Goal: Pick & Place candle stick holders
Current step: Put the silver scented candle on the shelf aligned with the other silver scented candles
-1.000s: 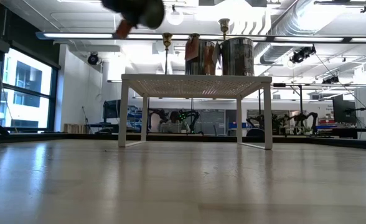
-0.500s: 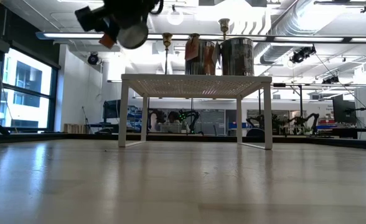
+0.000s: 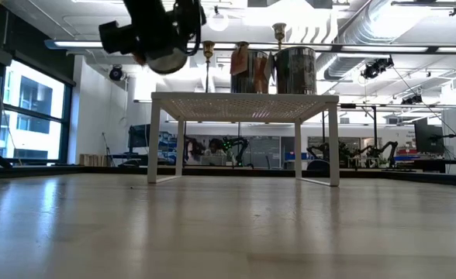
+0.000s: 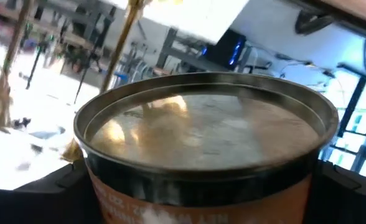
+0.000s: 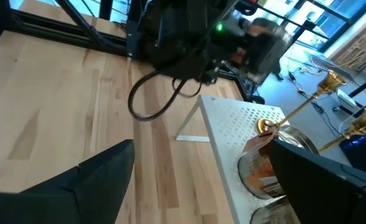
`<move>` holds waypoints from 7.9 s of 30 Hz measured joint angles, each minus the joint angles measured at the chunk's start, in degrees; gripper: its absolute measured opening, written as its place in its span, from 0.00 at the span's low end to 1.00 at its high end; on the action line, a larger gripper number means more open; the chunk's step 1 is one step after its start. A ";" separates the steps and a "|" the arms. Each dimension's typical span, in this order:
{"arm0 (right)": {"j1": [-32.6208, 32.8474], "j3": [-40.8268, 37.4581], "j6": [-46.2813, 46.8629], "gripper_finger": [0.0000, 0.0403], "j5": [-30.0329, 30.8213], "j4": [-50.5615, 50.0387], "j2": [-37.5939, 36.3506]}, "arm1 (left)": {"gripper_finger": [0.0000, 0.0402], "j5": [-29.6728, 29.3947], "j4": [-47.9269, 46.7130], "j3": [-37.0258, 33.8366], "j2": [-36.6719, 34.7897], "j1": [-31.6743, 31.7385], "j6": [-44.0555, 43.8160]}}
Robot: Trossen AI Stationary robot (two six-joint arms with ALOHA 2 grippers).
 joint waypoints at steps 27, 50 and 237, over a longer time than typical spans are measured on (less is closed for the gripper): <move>0.07 0.00 2.49 0.90 -4.25 -0.85 0.07 | 0.88 2.69 8.55 -0.05 6.39 2.03 8.77; 0.07 0.00 3.03 0.90 -5.74 -0.94 0.07 | 0.88 10.51 13.67 -0.07 6.23 3.39 18.57; 0.02 -0.02 3.92 0.90 -5.86 -2.62 2.62 | 0.99 15.27 19.22 3.47 8.18 -0.92 31.37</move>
